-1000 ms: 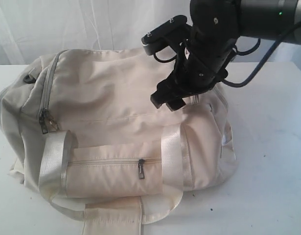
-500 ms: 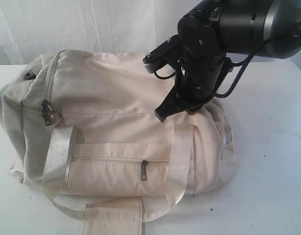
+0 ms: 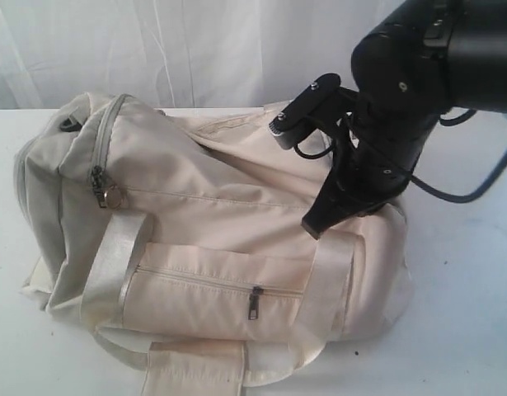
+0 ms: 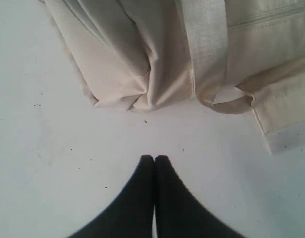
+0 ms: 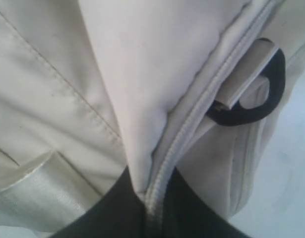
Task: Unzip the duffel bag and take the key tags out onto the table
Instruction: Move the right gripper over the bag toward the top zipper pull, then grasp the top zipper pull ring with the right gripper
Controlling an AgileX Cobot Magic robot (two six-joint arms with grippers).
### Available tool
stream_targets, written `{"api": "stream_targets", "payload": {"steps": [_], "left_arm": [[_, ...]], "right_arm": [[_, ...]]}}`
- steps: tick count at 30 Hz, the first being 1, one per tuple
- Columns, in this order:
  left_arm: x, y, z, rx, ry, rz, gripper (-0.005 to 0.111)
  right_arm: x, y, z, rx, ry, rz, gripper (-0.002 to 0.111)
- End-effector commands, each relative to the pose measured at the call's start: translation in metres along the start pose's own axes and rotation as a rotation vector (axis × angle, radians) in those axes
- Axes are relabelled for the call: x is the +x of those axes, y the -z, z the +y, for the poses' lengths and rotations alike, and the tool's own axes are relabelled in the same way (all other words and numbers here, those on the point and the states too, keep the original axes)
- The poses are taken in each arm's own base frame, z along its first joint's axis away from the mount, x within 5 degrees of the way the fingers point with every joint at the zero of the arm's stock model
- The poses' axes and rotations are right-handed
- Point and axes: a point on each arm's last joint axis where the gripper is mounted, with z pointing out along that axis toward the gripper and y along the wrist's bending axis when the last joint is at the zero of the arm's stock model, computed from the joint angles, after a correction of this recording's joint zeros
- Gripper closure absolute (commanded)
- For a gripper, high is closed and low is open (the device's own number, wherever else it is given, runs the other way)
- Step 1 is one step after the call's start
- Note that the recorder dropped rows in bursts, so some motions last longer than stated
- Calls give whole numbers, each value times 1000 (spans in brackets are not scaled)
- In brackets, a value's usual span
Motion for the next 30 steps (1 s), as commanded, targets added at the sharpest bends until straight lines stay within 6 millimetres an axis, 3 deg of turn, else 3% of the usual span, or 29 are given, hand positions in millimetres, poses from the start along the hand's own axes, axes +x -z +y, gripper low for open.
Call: {"api": "stream_targets", "payload": {"steps": [1,9,17,19,22,24,25,28,30], "left_arm": [[2,0,-2,13,-2,4,107],[2,0,-2,16,1,1,107],[1,0,-2,14,1,-13,107],[-1,0,-2,10,1,-30,107],[-3,0,-3,22,15,-53,107],[-3,-1,-3,24,17,-55,107],[-5,-4,-2,26,18,-45,107],[-7,-9,-3,45,35,-33,107],[-9,-13,-3,46,36,-21,107]], "right_arm": [[29,14,-9,66,32,102,108],[51,28,-10,79,21,101,108],[48,34,-11,75,0,33,107],[47,34,-11,75,-9,25,99],[44,38,-14,94,-12,5,77],[41,48,-19,112,-20,-29,58],[37,62,-24,129,-33,-87,45],[21,95,-31,112,-75,-306,43],[3,112,-21,-38,-111,-517,43]]}}
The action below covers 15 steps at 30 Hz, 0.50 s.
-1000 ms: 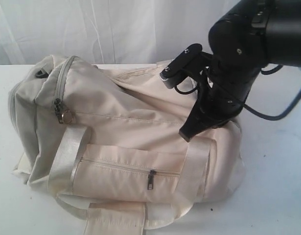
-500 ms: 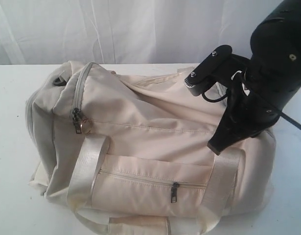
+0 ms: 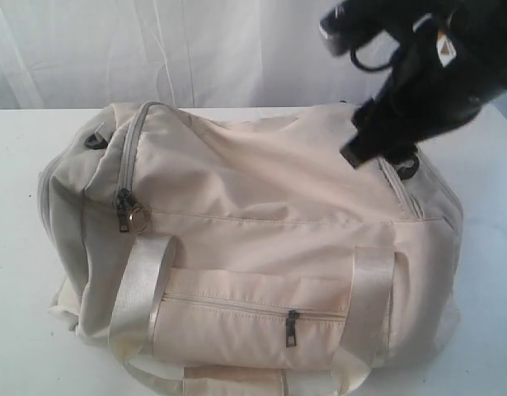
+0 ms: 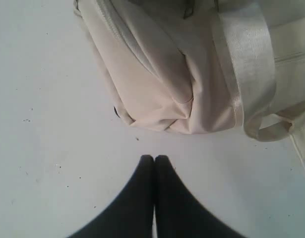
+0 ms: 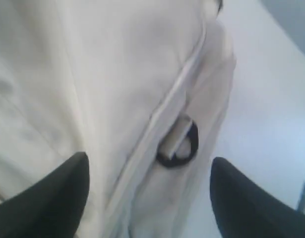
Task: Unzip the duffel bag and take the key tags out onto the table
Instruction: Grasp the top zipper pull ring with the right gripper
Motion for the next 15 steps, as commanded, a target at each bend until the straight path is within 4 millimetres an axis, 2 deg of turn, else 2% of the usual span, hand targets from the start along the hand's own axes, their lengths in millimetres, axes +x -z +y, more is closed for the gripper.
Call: {"api": "stream_targets", "payload": {"steps": [1,2,4,5,6,8,12,15], "left_arm": [[-2,-9,-1,20,11,23,104],[-2,-10,-1,20,9,26,102],[-2,-14,-1,23,11,45,86],[-3,-15,0,23,11,47,82],[-3,-15,0,23,11,47,77],[-3,-15,0,23,11,47,73],[-3,-15,-1,26,15,47,72],[-3,-15,-1,28,16,46,72]], "right_arm": [[-35,16,21,-258,-42,-330,43],[-40,12,29,-302,-21,-349,43],[-58,-16,73,-452,58,-396,43],[-61,-30,87,-469,100,-388,43],[-64,-48,110,-484,157,-385,43],[-66,-72,139,-498,199,-378,43],[-66,-98,166,-489,298,-393,43],[-65,-100,171,-485,347,-405,43]]}}
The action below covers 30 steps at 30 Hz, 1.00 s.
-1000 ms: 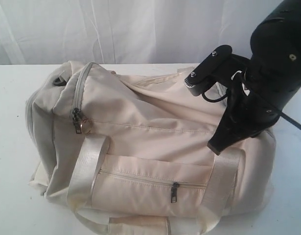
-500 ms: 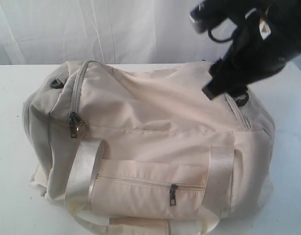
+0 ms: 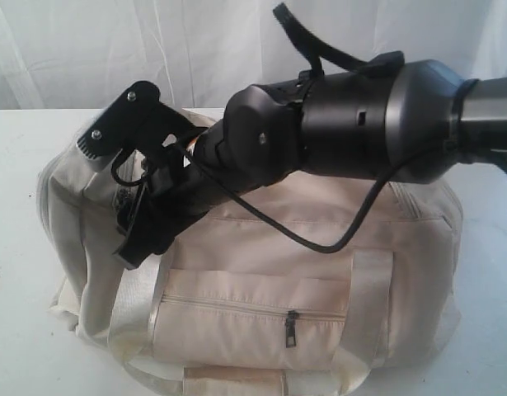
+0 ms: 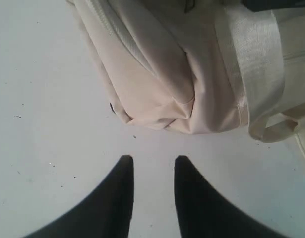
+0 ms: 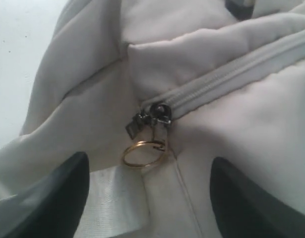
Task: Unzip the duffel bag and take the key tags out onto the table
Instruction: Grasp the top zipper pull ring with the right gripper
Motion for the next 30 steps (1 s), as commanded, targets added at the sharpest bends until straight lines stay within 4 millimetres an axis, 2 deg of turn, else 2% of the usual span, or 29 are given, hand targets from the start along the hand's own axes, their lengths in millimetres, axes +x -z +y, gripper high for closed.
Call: {"api": "stream_targets", "payload": {"steps": [1,12,17,24,30], "left_arm": [[2,-1,-3,24,10,8,72],[2,-1,-5,45,30,4,72],[2,-1,-5,45,30,4,72],[2,-1,-5,45,30,4,72],[2,-1,-5,45,30,4,72]], "right_arm": [[-2,-6,4,7,84,-23,43],[6,-27,8,13,119,-8,45],[6,-28,7,15,117,-10,61],[6,-28,7,15,117,-10,92],[6,-28,7,15,115,-10,105]]}}
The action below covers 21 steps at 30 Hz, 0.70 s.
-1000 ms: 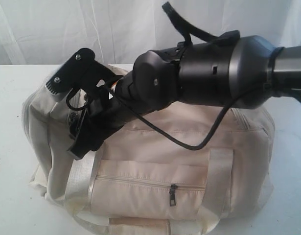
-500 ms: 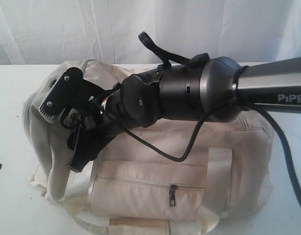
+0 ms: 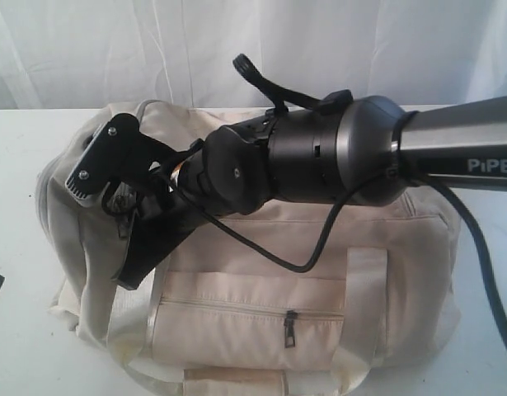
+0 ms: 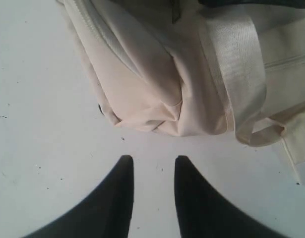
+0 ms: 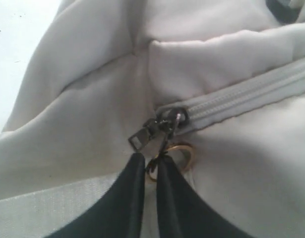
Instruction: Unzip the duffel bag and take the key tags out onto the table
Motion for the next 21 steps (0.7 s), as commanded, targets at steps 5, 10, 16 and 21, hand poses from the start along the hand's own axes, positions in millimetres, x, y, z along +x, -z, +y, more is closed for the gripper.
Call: {"api": "stream_targets", "payload": {"steps": [5,10,16,21], "left_arm": [[2,-1,-2,13,4,10,72],[2,-1,-2,15,5,10,72],[2,-1,-2,15,5,10,72],[2,-1,-2,15,5,10,72]], "right_arm": [[-7,8,-2,17,10,-34,108],[-19,24,-7,60,12,-111,108],[-20,25,-7,63,12,-117,108],[-21,26,-9,75,17,-129,108]]}}
